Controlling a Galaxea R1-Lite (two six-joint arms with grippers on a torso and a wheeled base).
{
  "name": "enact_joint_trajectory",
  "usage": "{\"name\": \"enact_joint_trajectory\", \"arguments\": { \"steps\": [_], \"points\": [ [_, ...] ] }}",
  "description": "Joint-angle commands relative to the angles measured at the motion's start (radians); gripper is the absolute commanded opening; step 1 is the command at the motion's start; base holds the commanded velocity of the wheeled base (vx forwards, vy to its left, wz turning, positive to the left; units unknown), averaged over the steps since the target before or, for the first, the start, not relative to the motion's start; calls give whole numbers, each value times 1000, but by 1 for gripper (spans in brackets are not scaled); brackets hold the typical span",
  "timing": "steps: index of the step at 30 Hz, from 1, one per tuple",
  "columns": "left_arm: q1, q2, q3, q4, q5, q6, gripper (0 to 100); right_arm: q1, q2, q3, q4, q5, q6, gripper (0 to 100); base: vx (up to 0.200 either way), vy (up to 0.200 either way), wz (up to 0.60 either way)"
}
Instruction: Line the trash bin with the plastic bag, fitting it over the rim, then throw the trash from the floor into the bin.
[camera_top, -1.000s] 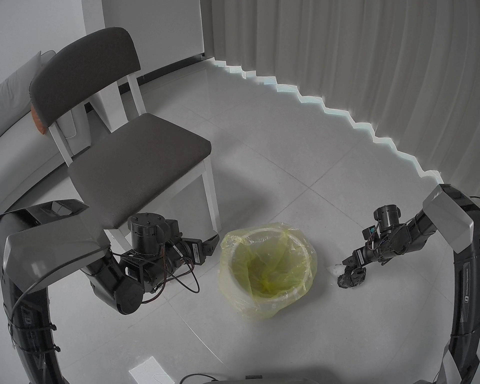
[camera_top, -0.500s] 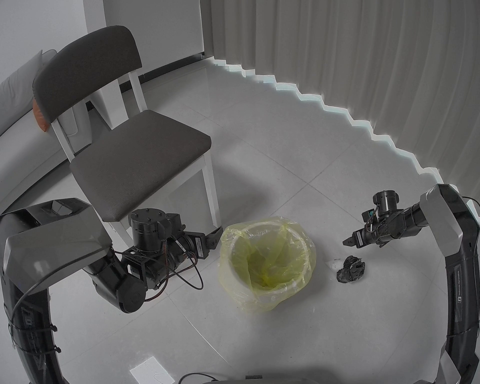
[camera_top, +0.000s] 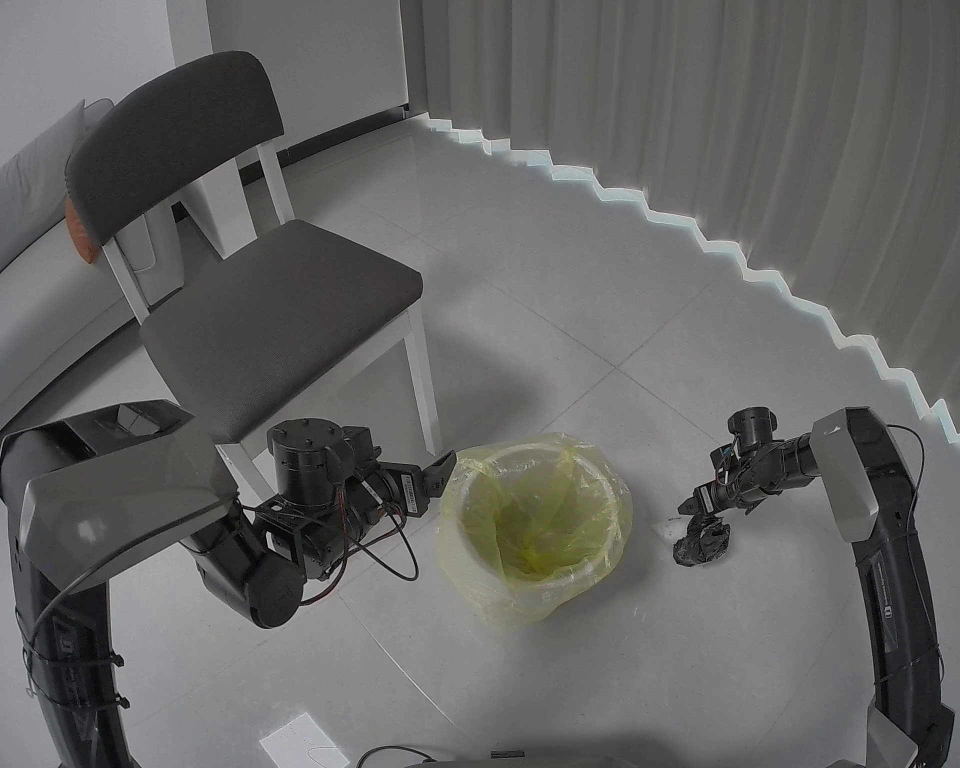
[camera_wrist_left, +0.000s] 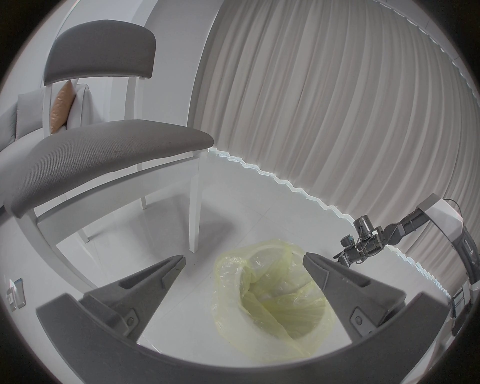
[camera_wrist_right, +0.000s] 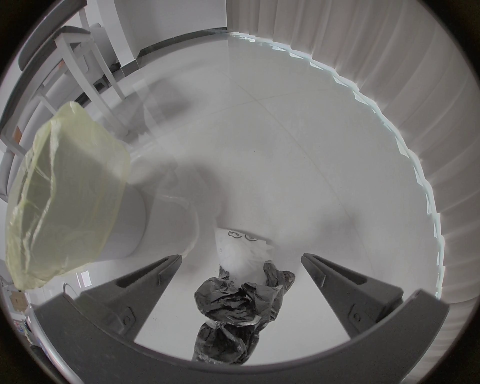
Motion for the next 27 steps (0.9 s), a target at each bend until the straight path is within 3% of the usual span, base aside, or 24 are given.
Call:
{"name": "enact_joint_trajectory", "arguments": {
  "steps": [1, 15, 16, 27],
  "points": [
    [-1, 20, -5, -6, 1, -1, 100, -2, 49, -18, 1, 0, -2, 100, 0, 0, 0],
    [-2, 31, -11, -13, 2, 1, 100, -8, 60, -26, 47, 0, -32, 100, 0, 0, 0],
    [-2, 31, -11, -13, 4, 1, 100, -8, 63, -29, 49, -2, -39, 0, 0, 0, 0],
    [-2, 34, -16, -13, 5, 1, 100, -9, 7, -21, 55, -2, -37, 0, 0, 0, 0]
  ]
}}
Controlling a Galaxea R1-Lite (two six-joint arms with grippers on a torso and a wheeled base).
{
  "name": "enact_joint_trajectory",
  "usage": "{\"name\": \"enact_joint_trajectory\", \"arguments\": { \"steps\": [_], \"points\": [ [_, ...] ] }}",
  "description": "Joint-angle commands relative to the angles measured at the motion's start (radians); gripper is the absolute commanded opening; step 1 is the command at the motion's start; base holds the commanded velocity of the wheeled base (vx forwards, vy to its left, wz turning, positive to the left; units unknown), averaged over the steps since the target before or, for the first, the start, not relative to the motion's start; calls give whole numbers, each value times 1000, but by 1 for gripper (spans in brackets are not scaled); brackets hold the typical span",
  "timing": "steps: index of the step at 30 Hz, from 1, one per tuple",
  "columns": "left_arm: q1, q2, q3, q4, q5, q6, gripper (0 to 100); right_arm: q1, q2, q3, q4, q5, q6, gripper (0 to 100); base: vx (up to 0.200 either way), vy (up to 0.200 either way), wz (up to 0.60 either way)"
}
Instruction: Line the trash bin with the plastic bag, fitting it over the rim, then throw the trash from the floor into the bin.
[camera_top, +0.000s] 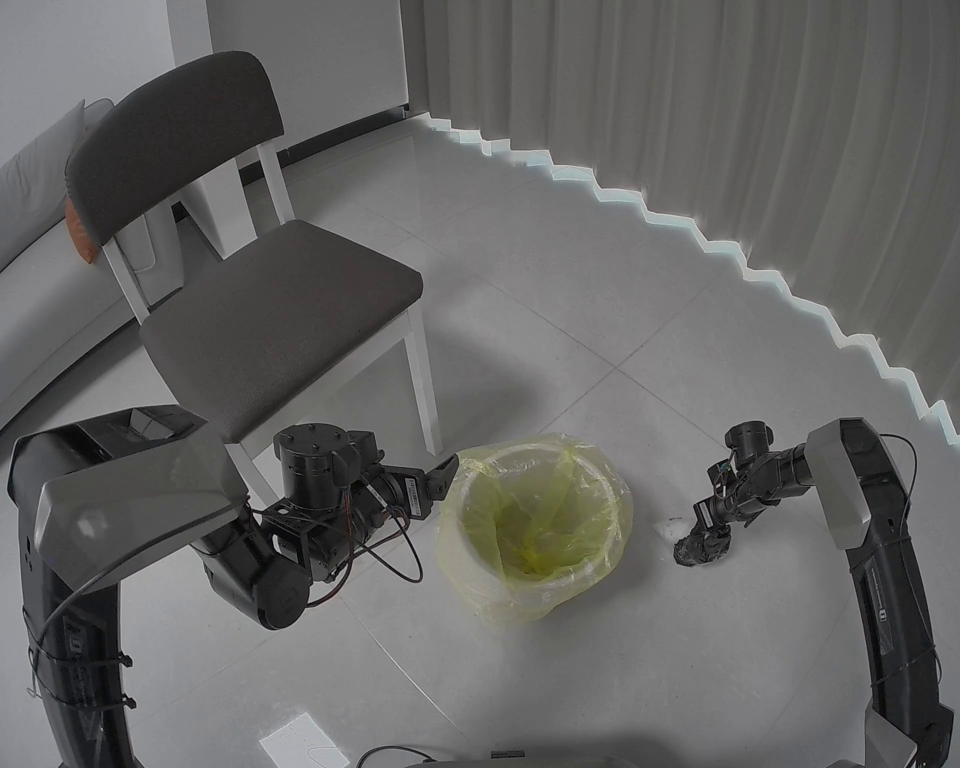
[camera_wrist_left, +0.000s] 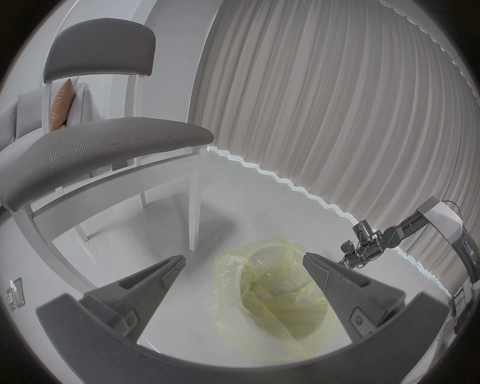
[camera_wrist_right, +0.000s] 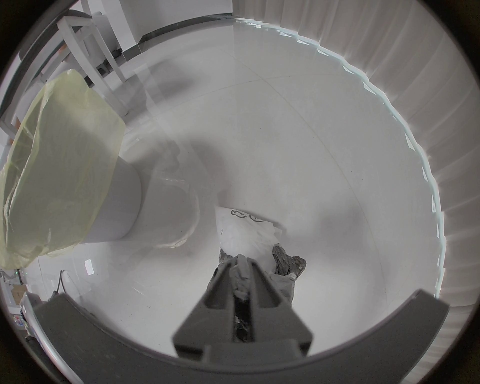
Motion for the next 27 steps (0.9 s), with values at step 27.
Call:
{"name": "enact_joint_trajectory", "arguments": {
  "steps": [27],
  "points": [
    [9, -2, 69, -126, 13, 1, 100, 440, -838, 531, -79, 84, 45, 0, 0, 0, 0]
  ]
}}
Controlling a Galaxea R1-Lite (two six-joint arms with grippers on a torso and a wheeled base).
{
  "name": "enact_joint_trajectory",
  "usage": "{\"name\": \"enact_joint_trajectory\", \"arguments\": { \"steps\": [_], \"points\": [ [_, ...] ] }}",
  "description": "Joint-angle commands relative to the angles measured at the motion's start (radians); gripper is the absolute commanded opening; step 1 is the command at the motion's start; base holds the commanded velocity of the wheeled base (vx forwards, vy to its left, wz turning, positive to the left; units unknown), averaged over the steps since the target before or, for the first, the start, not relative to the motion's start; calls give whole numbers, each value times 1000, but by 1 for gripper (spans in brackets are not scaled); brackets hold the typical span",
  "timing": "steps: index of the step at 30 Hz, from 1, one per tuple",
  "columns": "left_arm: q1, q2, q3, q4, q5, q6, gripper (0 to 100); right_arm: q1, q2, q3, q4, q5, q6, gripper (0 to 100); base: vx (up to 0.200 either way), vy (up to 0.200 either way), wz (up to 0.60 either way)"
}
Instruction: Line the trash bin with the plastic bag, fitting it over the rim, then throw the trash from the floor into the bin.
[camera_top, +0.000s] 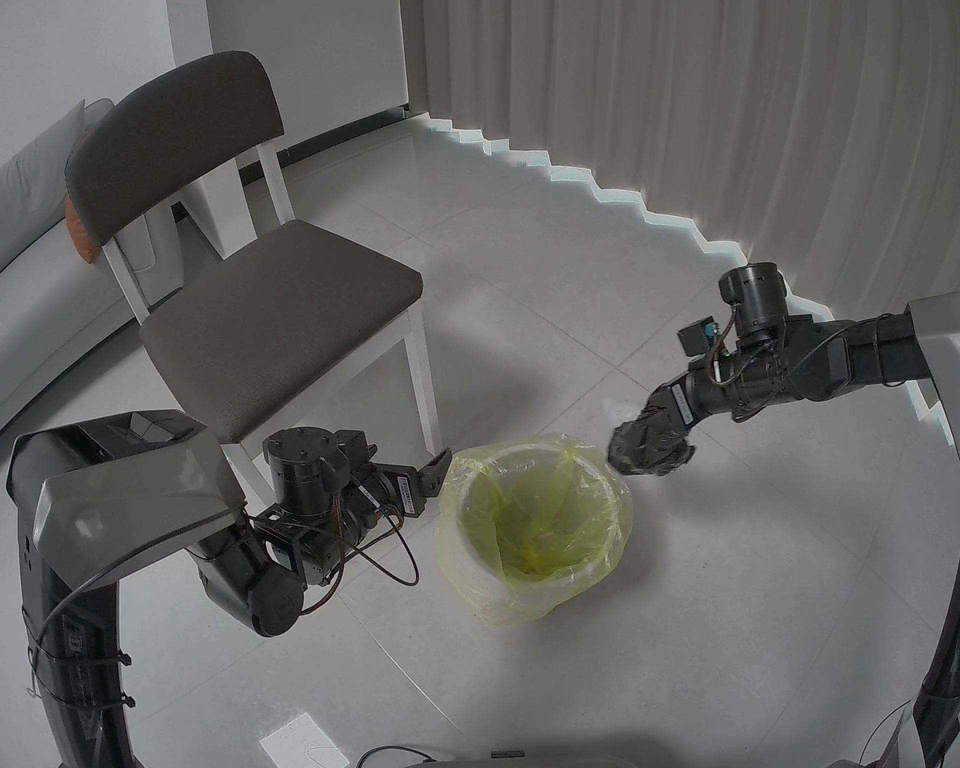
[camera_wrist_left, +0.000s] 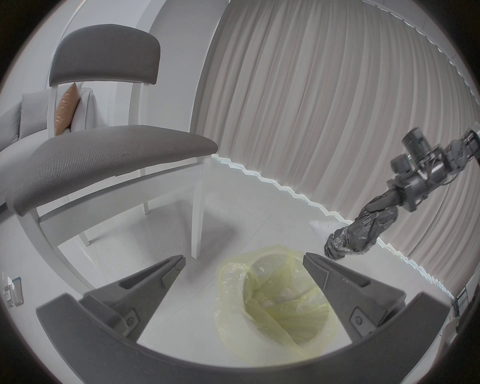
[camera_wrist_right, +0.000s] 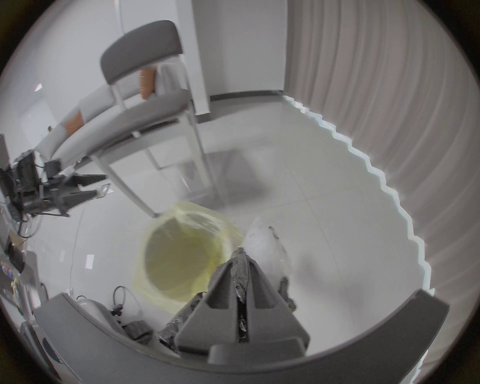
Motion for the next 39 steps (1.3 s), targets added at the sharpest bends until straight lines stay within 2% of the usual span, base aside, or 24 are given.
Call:
{"name": "enact_joint_trajectory", "arguments": {
  "steps": [1, 4, 10, 18, 32, 33, 39],
  "points": [
    [2, -2, 30, -37, 2, 1, 100, 149, -81, 85, -55, 4, 32, 0, 0, 0, 0],
    [2, 0, 42, -51, 2, 1, 100, 212, -23, 81, -108, 6, 70, 0, 0, 0, 0],
    [7, 0, 81, -96, 2, 2, 100, 264, 76, 45, -126, 3, 91, 0, 0, 0, 0],
    [23, 3, 119, -154, 0, 2, 100, 266, 178, -39, -124, 3, 108, 0, 0, 0, 0],
    [27, -6, 139, -174, -1, 7, 100, 241, 258, -57, -114, -4, 95, 0, 0, 0, 0],
    [27, -6, 139, -174, -1, 7, 100, 238, 263, -59, -115, -4, 95, 100, 0, 0, 0],
    [25, -5, 139, -174, 0, 7, 100, 227, 266, -65, -118, -7, 98, 100, 0, 0, 0]
  ]
}}
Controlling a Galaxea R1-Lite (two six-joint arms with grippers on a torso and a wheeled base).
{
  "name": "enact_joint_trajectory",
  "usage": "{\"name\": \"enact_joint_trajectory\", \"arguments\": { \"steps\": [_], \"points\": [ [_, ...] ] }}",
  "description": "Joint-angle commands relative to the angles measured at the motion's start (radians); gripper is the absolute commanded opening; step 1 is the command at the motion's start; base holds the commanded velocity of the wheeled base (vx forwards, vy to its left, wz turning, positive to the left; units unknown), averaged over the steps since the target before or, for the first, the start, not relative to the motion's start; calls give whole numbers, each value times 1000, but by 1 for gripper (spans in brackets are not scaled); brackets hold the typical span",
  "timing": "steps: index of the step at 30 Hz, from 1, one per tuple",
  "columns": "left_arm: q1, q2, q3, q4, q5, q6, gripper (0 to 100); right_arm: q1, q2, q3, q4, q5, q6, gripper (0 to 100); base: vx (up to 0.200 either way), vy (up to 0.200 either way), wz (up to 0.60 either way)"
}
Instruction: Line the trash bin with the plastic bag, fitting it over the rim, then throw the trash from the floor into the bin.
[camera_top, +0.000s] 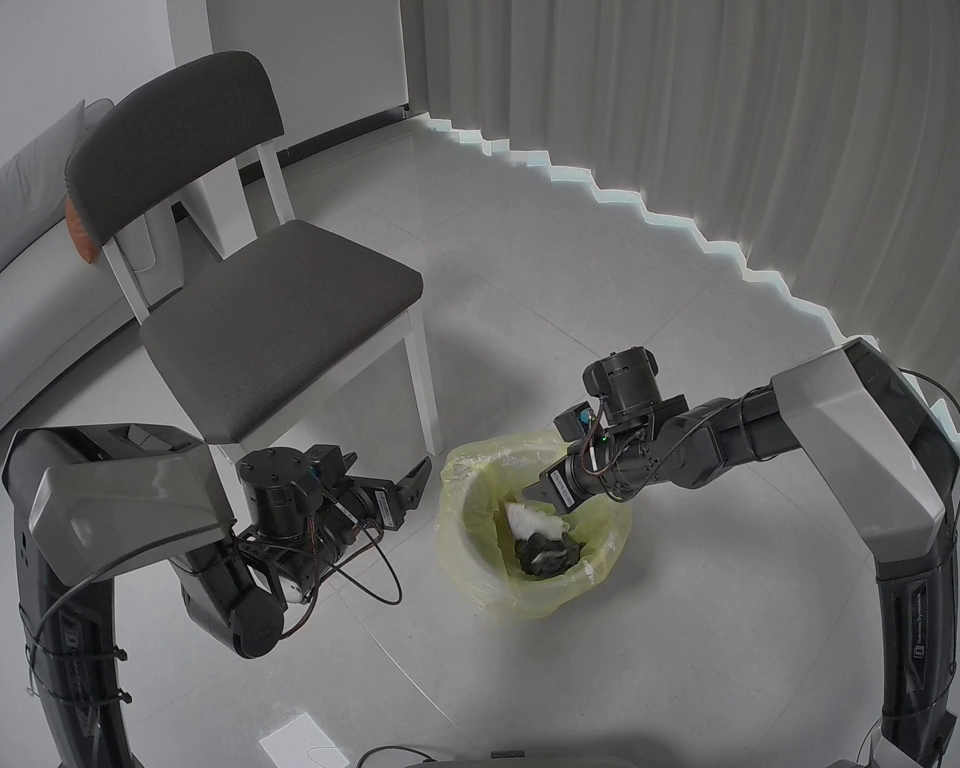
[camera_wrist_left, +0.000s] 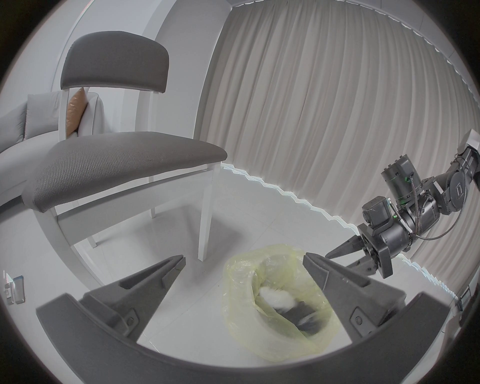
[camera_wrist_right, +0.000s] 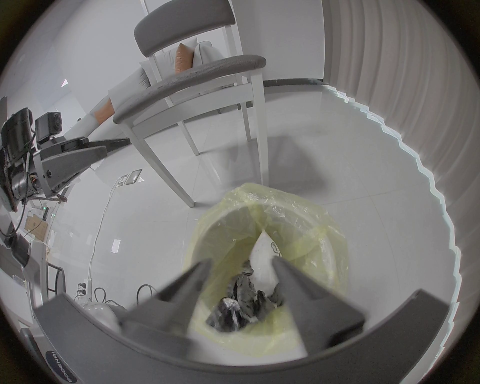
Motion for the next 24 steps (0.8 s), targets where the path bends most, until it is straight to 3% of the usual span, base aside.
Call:
{"name": "enact_joint_trajectory", "arguments": {
  "steps": [1, 13, 17, 24],
  "points": [
    [-1, 0, -1, 0, 1, 1, 100, -9, 7, -3, -1, 0, 1, 100, 0, 0, 0],
    [0, 0, 3, -6, 3, 1, 100, -55, -83, 27, 3, -1, 11, 100, 0, 0, 0],
    [-9, 9, 23, -101, -11, 3, 100, -81, -138, 77, 0, -1, 13, 100, 0, 0, 0],
    [-29, -68, 144, -126, -31, 104, 100, -95, -203, 139, -8, -3, 13, 100, 0, 0, 0]
  ]
}}
